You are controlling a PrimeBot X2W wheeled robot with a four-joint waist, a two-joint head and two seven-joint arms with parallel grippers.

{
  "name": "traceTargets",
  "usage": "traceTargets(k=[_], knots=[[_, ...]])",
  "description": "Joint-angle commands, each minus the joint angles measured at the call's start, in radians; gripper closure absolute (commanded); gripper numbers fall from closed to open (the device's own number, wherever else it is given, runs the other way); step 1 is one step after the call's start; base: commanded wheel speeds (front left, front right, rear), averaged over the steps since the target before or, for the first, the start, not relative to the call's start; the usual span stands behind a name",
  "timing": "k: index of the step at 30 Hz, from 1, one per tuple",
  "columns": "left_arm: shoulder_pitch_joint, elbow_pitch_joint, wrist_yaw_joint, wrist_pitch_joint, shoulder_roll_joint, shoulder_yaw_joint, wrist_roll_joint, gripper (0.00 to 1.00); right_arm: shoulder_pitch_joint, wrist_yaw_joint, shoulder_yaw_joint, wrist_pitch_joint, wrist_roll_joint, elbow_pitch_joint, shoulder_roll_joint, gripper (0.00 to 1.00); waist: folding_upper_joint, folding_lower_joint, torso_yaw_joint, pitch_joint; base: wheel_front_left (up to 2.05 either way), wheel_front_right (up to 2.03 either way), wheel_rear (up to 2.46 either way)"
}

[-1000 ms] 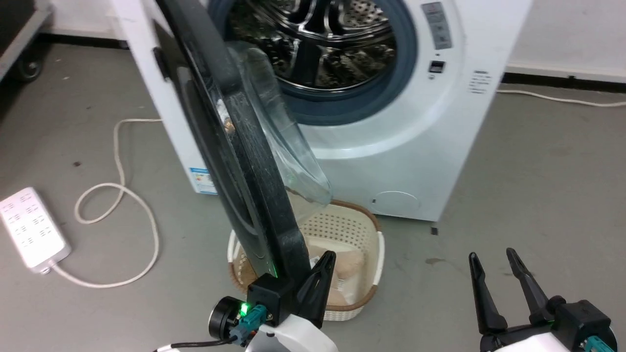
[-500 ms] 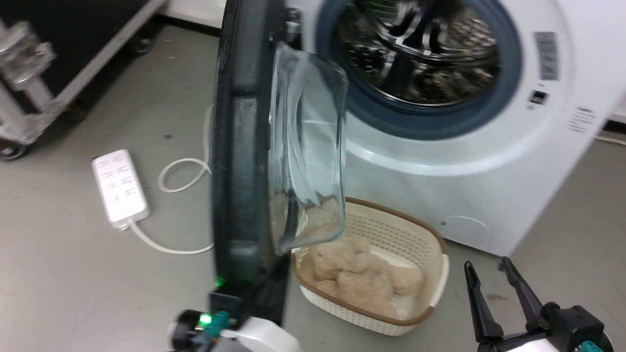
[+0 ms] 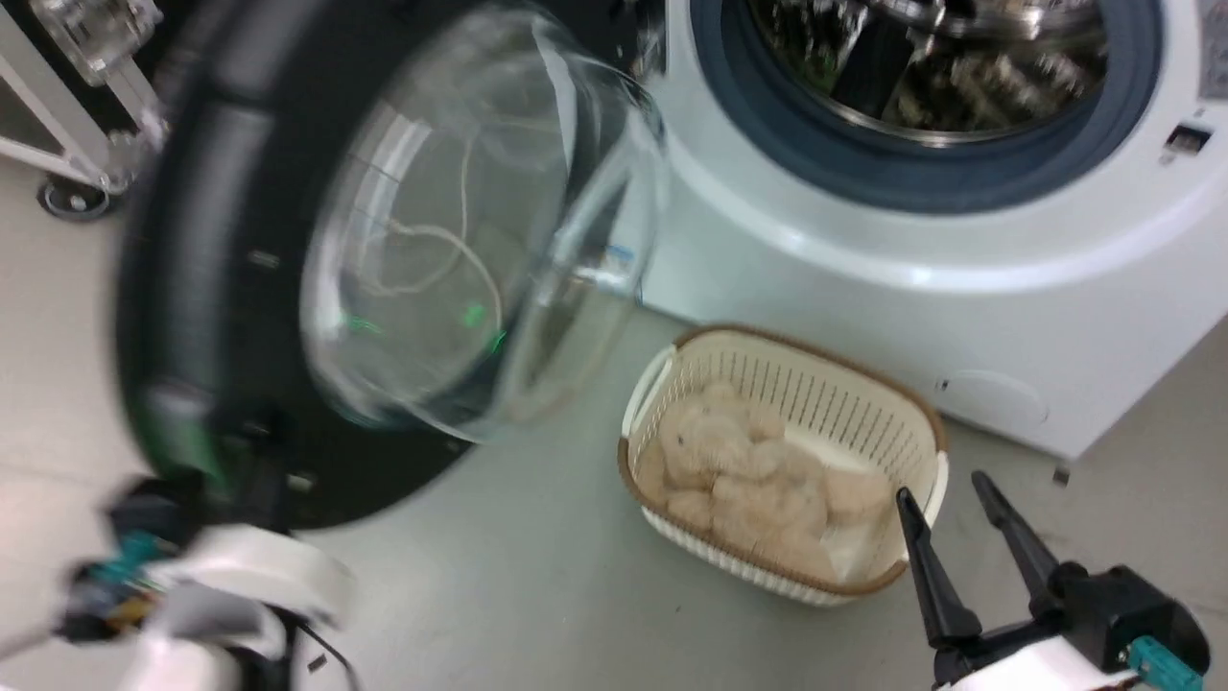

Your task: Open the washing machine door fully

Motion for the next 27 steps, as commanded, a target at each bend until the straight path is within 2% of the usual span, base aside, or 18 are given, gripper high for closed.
traceTargets(k=[1,3,4,6,7,14,21,27], knots=[[-0.028,0.004,0.001,-0.003,0.02,0.022,-0.002,1.0,-0.018,-0.001,0.003,0.005,-0.007,-0.011,-0.014,0.0,0.0,-0.0001,-0.008,0.054,0.0,0.0,0.0],[-0.067,0.033,-0.007,0.001,0.056,0.075,-0.032,1.0,-0.033,-0.001,0.009,0.014,-0.004,-0.025,-0.035,0.0,0.0,-0.0001,-0.019,0.088,0.0,0.0,0.0],[-0.104,0.073,-0.015,0.008,0.098,0.119,-0.051,1.0,-0.046,-0.001,0.004,0.022,0.0,-0.038,-0.051,0.0,0.0,-0.0001,-0.032,0.119,0.0,0.0,0.0],[-0.123,0.092,-0.019,0.013,0.112,0.14,-0.065,1.0,-0.051,-0.001,-0.001,0.024,0.003,-0.043,-0.057,0.0,0.0,-0.0001,-0.038,0.131,0.0,0.0,0.0],[-0.185,0.169,-0.035,0.026,0.173,0.195,-0.095,1.0,-0.066,-0.001,-0.015,0.032,0.007,-0.058,-0.072,0.0,0.0,-0.0001,-0.055,0.169,0.0,0.0,0.0],[-0.334,0.401,-0.087,-0.003,0.277,0.267,-0.135,1.0,-0.084,-0.001,-0.029,0.039,0.013,-0.075,-0.094,0.0,0.0,-0.0001,-0.086,0.215,0.0,0.0,0.0],[-0.414,0.526,-0.13,-0.118,0.291,0.245,-0.108,1.0,-0.089,-0.001,-0.048,0.028,0.017,-0.064,-0.09,0.0,0.0,-0.0001,-0.099,0.199,0.0,0.0,0.0],[-0.425,0.501,-0.147,-0.183,0.252,0.179,-0.049,1.0,-0.086,-0.001,-0.071,0.0,0.016,-0.037,-0.071,0.0,0.0,-0.0001,-0.105,0.14,0.0,0.0,0.0]])
